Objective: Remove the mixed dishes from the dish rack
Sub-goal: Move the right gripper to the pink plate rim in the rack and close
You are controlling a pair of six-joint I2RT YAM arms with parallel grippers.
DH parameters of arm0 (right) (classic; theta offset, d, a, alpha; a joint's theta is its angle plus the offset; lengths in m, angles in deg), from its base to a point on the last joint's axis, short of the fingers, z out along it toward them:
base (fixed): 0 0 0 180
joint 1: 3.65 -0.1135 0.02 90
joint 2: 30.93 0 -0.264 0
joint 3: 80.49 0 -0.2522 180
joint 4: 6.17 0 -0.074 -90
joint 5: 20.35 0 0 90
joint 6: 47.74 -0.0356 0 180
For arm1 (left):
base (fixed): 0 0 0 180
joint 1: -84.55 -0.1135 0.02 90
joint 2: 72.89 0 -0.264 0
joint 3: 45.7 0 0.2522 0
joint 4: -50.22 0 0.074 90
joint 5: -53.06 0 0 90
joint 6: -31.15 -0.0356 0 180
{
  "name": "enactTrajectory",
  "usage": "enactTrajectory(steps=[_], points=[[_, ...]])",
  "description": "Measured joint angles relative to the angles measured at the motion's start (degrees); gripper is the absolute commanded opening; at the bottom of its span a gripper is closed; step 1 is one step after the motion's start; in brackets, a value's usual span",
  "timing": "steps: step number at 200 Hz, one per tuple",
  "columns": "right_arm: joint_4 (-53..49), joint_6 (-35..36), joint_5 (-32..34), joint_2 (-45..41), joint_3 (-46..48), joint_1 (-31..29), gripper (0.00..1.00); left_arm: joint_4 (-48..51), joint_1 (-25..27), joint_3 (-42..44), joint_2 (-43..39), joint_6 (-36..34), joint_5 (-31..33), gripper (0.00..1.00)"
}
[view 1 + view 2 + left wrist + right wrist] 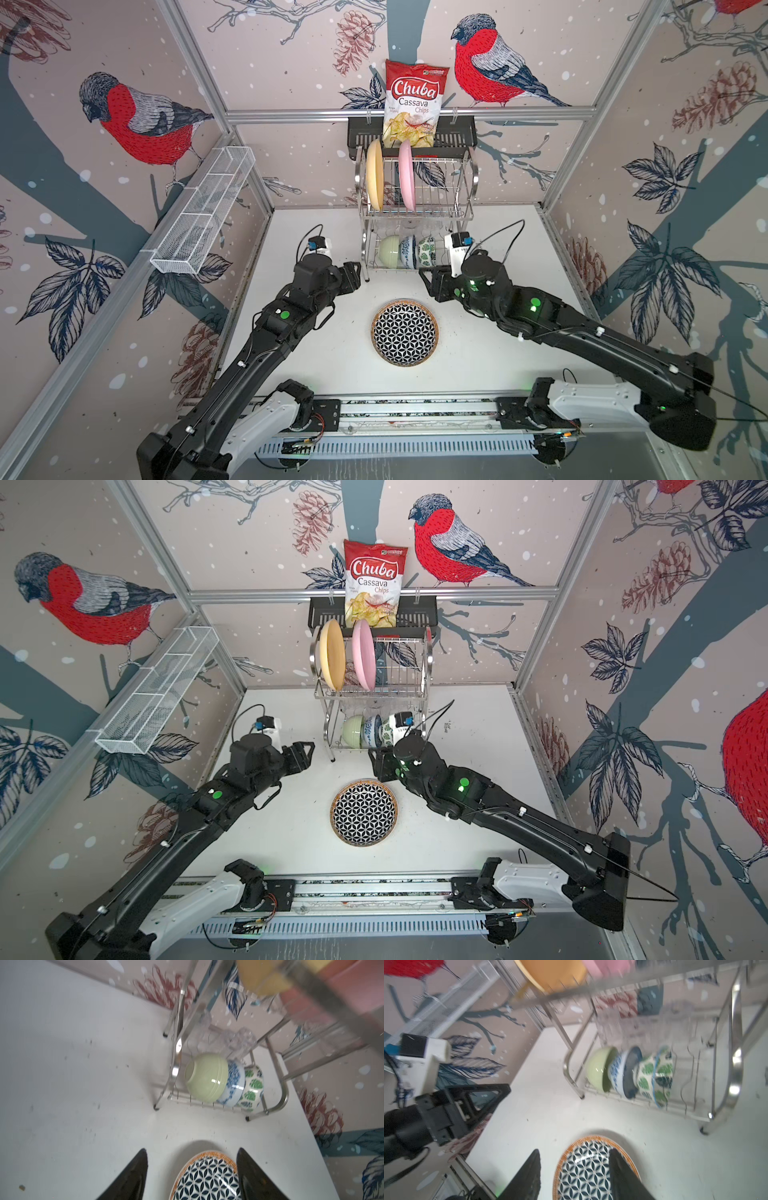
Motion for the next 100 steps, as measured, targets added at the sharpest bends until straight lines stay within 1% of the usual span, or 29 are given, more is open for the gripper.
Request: enactTrajectory(steps=[14, 35, 69, 84, 100], points=[[-1.01, 3.56, -0.50, 3.30, -7.61, 1.31, 0.52, 0.20, -1.22, -2.84, 1.49, -0.57, -0.04, 0.74], [-1.11, 8.02, -2.56, 9.49, -17.68, 4.94, 0.53, 0.66, -1.92, -7.28, 5.03, -1.42, -0.68, 0.80], [-3.85, 12.76, -5.33, 20.00, -32.17, 10.47, 0.55, 0.17, -3.85, -14.27, 10.40, -1.64, -3.58, 0.80], [-5.35, 14.49, -5.53, 25.18, -39.01, 12.00, 0.56, -0.63, -6.08, -17.18, 12.81, -1.57, -7.37, 0.78], [-7.48, 16.26, -5.53, 29.66, -45.27, 12.35, 0.59, -2.08, -8.52, -19.87, 15.69, -1.20, -10.86, 0.77]])
